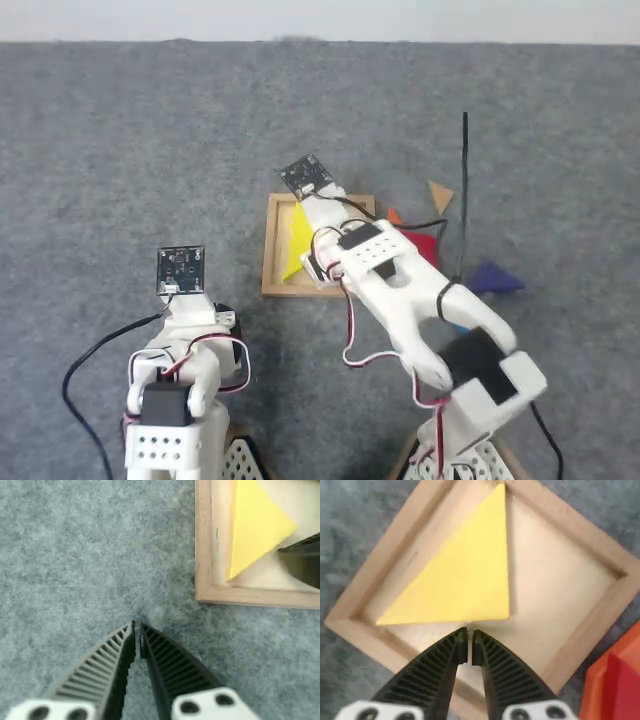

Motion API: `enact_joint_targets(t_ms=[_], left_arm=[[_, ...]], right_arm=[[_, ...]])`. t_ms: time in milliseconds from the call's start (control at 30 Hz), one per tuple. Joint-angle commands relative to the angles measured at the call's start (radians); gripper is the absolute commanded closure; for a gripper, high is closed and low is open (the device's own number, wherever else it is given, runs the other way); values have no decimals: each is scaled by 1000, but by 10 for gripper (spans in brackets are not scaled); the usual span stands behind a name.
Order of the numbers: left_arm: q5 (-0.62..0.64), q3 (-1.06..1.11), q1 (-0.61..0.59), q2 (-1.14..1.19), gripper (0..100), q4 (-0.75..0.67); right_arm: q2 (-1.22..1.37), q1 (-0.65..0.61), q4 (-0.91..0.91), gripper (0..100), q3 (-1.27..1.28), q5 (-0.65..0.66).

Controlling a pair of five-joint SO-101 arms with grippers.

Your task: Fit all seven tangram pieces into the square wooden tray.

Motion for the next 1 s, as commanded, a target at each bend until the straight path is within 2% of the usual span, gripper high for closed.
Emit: enact_joint_targets(t_ms=[0,333,533,700,967], left_arm=[[-9,-13,-5,-20,986,2],[-9,-13,-5,-20,986,2],[-9,-13,-5,-20,986,2],[-9,-13,-5,-20,986,2],[-9,-13,-5,-20,986,2]], right_arm=[[28,-12,-16,972,-101,11],[117,-122,-16,972,-193,15],[7,-67,91,972,-180,15],[-114,-39,84,972,-15,18],[-130,-36,61,972,161,69]])
